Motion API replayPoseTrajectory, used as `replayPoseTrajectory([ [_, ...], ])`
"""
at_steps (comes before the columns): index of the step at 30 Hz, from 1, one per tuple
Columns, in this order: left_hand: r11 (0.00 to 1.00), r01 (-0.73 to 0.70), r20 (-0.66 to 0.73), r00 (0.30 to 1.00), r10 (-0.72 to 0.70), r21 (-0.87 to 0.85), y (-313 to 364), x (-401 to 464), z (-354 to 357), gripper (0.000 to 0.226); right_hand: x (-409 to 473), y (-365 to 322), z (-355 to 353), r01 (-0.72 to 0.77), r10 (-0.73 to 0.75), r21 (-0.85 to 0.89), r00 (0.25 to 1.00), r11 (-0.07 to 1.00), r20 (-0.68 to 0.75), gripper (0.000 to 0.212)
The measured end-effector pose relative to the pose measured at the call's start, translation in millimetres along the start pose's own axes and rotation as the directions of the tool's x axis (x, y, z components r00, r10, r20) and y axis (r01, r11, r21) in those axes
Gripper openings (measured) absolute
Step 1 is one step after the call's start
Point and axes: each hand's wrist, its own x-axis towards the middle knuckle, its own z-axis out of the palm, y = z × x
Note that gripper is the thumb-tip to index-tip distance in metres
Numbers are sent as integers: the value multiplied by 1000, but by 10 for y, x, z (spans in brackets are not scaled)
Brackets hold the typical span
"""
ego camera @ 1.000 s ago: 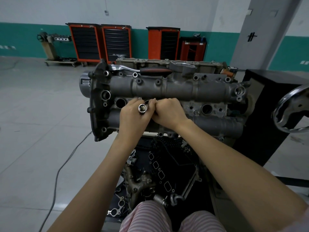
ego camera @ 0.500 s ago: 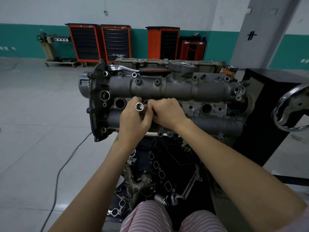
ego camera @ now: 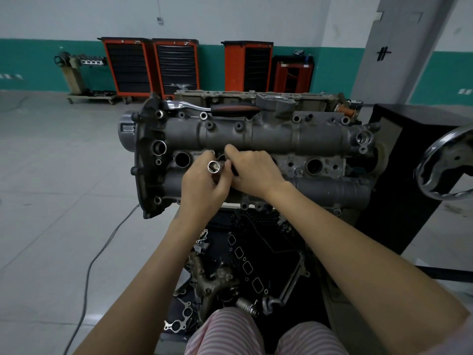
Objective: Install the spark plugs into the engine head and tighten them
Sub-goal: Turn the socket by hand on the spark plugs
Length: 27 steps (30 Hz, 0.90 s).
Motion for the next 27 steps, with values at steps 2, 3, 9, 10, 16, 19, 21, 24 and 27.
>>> replayPoseTrajectory([
  [2, 1000, 25, 2, 1000, -25, -9, 4, 7, 2, 28, -19, -6, -26, 32, -32, 0, 999, 999, -20, 15],
  [3, 1000, 28, 4, 1000, -28, -4, 7, 10, 4, 29, -26, -6, -40, 36, -36, 1, 999, 999, -33, 13],
  [9, 1000, 20, -20, 1000, -20, 9, 37, 55, -8, 53, -43, -12, -47, 14, -15, -24, 999, 1000, -48, 16],
  [10, 1000, 16, -13, 1000, -16, 15, 33, 55, -8, 51, -41, -10, -42, 7, -8, -15, 999, 1000, -47, 16],
  [16, 1000, -3, 9, 1000, 3, -22, -5, 17, -16, 37, -14, 3, 12, -5, 5, 11, 1000, 1000, -19, 21],
  [19, 998, -1, 7, 1000, 1, -60, 0, 17, -32, 33, -18, 12, 6, 11, -10, 20, 999, 1000, -30, 17],
  [21, 998, 18, 6, 1000, -18, -56, 6, 23, -27, 38, -23, 4, -14, 31, -29, 35, 997, 999, -72, 13],
  [24, 996, 55, -27, 998, -57, -70, 35, 46, -18, 55, -33, -37, -61, 55, -43, 62, 982, 997, -185, 12],
  [27, 995, 76, -33, 996, -79, -63, 50, 60, -12, 61, -28, -60, -77, 69, -54, 58, 973, 996, -226, 15],
])
